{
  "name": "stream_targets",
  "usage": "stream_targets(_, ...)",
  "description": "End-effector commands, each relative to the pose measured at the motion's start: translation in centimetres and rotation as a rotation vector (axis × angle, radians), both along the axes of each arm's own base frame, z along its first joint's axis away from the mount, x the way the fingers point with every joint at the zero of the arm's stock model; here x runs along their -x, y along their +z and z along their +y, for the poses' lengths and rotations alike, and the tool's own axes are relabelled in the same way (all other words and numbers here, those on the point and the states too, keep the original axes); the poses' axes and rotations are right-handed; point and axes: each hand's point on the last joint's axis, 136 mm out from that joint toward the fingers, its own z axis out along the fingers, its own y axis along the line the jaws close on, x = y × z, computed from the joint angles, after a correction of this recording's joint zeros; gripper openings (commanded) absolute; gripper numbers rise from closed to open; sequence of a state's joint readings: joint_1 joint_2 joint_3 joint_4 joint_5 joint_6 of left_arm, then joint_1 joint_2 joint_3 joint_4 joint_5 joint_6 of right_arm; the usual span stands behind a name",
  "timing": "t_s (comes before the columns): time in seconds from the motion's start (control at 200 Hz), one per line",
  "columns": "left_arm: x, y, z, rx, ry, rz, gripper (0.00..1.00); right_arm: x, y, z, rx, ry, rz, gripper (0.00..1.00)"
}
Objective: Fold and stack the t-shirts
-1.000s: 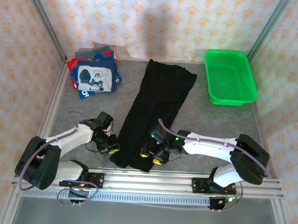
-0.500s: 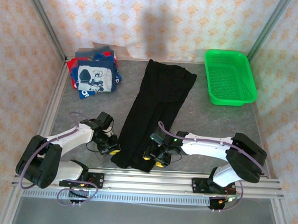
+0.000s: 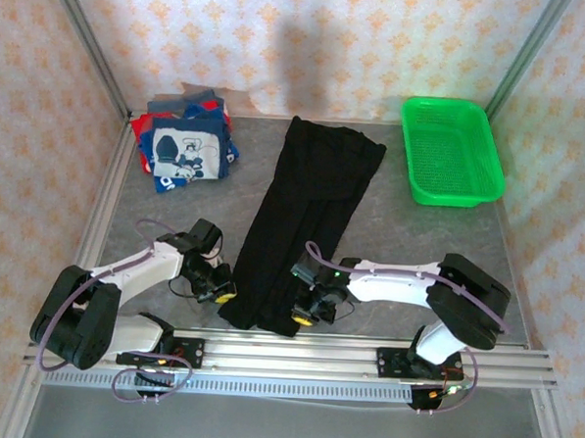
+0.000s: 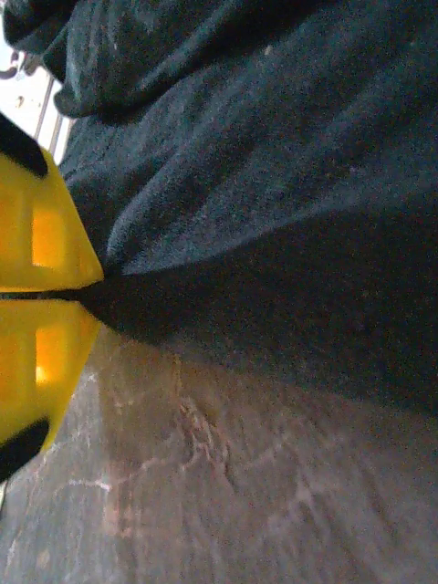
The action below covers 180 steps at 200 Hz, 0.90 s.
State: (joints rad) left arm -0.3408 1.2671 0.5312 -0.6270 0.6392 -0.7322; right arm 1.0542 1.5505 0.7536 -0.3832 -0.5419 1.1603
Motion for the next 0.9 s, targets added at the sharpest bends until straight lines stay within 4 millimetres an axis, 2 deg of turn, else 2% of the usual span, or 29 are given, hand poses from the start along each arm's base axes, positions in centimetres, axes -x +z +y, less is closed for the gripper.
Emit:
stream_targets(0.0, 1.0, 1.3, -0.1, 0.009, -0.027, 0.015, 0.09, -1.1, 1.2, -0.5, 0.003, -0.005, -0.094, 0.00)
stream_targets(0.13, 1.5, 2.6, 0.0, 0.016, -0.013, 0.008, 0.09, -0.3, 2.8, -2.6, 0.017, -0.013, -0.113, 0.00)
stream_targets(0.3, 1.2, 5.3, -0.6, 0.063, 0.024, -0.036, 0.09, -0.3, 5.1, -2.5, -0.046, -0.051, -0.129, 0.00)
stream_targets(0.495, -0.1, 8.6, -1.9, 0.138, 0.068, -0.101, 0.08, -0.8, 8.0, -2.5, -0.101, -0.120, -0.164, 0.00)
stream_targets(0.645, -3.4, 11.7, -3.3, 0.182, 0.071, -0.184, 0.08, -2.6, 10.2, -4.0, -0.093, -0.153, -0.214, 0.00)
stream_targets(0.796, -8.2, 13.9, -4.8, 0.197, 0.042, -0.253, 0.06, -6.7, 11.9, -6.2, -0.119, -0.234, -0.256, 0.00)
stream_targets(0.896, -11.9, 14.3, -5.5, 0.172, 0.004, -0.275, 0.06, -9.4, 12.5, -7.0, -0.127, -0.237, -0.264, 0.00)
